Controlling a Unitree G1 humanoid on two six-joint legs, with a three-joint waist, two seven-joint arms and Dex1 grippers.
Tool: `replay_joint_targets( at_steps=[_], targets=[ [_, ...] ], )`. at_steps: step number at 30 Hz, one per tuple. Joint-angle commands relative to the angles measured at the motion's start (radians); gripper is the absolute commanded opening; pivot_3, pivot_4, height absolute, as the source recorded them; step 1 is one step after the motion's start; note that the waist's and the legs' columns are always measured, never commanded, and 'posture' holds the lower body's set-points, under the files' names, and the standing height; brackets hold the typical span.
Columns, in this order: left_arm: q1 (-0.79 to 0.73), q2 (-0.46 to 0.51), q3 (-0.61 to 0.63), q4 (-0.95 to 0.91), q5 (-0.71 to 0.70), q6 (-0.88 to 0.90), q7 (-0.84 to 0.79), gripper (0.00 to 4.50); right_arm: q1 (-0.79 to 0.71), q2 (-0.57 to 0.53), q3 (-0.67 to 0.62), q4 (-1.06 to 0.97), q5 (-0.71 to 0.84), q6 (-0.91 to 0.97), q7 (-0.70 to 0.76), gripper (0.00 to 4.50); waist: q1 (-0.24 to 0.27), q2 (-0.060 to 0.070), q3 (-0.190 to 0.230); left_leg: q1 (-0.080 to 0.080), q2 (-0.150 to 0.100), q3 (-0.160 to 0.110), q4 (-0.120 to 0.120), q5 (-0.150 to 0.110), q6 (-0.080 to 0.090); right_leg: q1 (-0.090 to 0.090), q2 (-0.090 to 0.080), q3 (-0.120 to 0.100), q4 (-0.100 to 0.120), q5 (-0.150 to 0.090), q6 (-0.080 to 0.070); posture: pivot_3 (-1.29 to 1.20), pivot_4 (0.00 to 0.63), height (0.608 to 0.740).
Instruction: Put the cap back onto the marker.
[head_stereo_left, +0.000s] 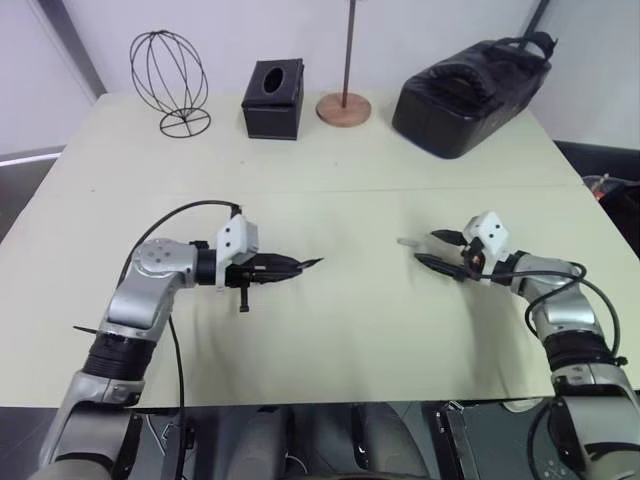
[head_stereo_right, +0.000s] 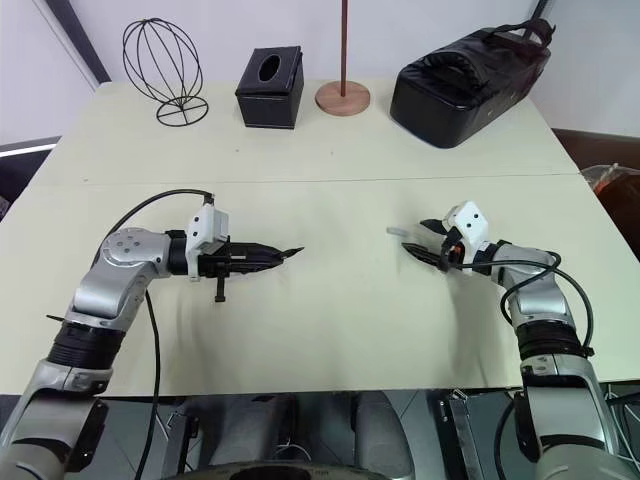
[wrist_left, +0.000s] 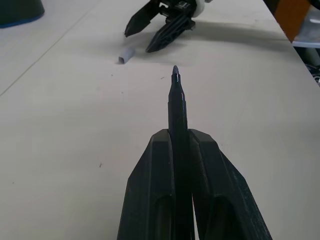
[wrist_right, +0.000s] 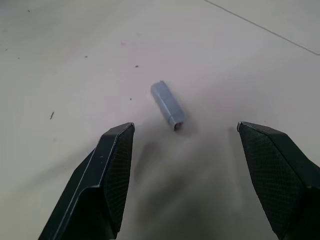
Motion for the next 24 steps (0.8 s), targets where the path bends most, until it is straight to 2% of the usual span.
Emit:
replay_joint_targets(
  at_steps=[1,9,24],
  targets=[
    [-0.001,0.011,0.001,-0.017,-0.010,0.002,0.010,0.11,-0.041,0.012,0.005,0.035,-0.011,-0.041,0.024,3.41,0.000,0.000,0.000,0.000,0.000,0.000,0.000,0.000,0.000,0.000,0.000,0.000,0.000,0.000,0.000,0.00,0.150,0.740],
    [-0.003,0.032,0.001,-0.009,-0.004,0.003,0.025,0.11,-0.081,0.025,0.016,0.115,-0.031,-0.061,0.052,3.41,0.000,0.000,0.000,0.000,0.000,0.000,0.000,0.000,0.000,0.000,0.000,0.000,0.000,0.000,0.000,0.00,0.150,0.740],
    [0.007,0.014,-0.005,0.003,-0.009,0.000,0.070,0.11,-0.158,0.059,0.022,0.236,-0.048,-0.075,0.061,3.41,-0.003,0.000,0.000,0.000,0.000,0.000,0.000,0.000,0.000,0.000,0.000,0.000,0.000,0.000,0.000,0.00,0.150,0.740]
  ],
)
